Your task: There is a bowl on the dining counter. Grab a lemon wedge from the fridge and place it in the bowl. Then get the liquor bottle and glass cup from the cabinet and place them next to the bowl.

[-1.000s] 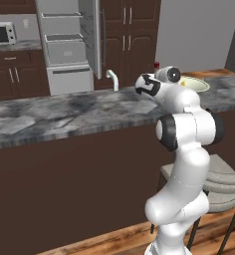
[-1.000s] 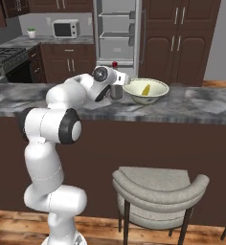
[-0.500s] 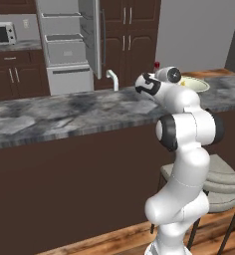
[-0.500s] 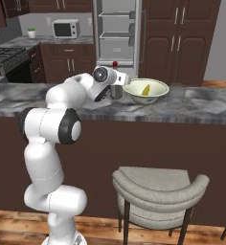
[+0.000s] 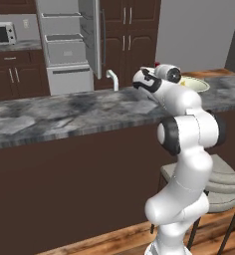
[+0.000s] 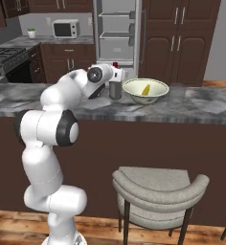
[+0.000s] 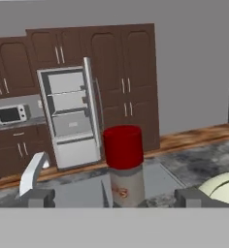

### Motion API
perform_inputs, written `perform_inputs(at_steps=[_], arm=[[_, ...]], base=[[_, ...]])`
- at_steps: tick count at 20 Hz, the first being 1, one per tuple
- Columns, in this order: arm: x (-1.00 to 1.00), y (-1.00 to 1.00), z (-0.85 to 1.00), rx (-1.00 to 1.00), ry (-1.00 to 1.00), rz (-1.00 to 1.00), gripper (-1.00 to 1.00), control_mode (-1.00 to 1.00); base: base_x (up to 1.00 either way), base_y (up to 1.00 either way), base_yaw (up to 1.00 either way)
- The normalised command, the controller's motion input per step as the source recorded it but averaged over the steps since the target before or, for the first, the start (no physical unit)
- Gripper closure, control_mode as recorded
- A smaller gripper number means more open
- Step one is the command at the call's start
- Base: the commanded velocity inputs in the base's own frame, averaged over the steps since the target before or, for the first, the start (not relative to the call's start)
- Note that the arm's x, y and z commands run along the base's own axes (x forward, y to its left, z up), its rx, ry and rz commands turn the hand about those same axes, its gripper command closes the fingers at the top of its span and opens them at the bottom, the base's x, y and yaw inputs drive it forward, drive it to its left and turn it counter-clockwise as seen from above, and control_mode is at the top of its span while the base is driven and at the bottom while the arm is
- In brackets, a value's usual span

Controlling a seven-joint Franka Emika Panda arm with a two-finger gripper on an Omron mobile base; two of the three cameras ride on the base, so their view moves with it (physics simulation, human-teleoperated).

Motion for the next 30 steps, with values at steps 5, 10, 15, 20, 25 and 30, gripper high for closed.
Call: perform_inputs(at_steps=[5, 10, 15, 20, 25, 30], arm=[[-0.16, -0.14, 0.4, 0.0, -0.14, 0.0, -1.0, -1.0], [-0.03, -0.23, 0.76, 0.0, -0.2, -0.01, -1.0, -1.0], [-0.37, -0.13, 0.96, 0.0, -0.25, 0.0, -1.0, -1.0], [-0.88, 0.0, 0.87, 0.0, -0.24, 0.0, -1.0, -1.0], [-1.0, 0.01, 0.26, 0.0, -0.05, 0.0, -1.0, -1.0], [-1.0, 0.0, 0.0, -0.02, 0.0, 0.0, -1.0, -1.0]], base=[[0.0, 0.0, 0.0], [0.0, 0.0, 0.0], [0.0, 0.0, 0.0], [0.0, 0.0, 0.0], [0.0, 0.0, 0.0], [0.0, 0.0, 0.0]])
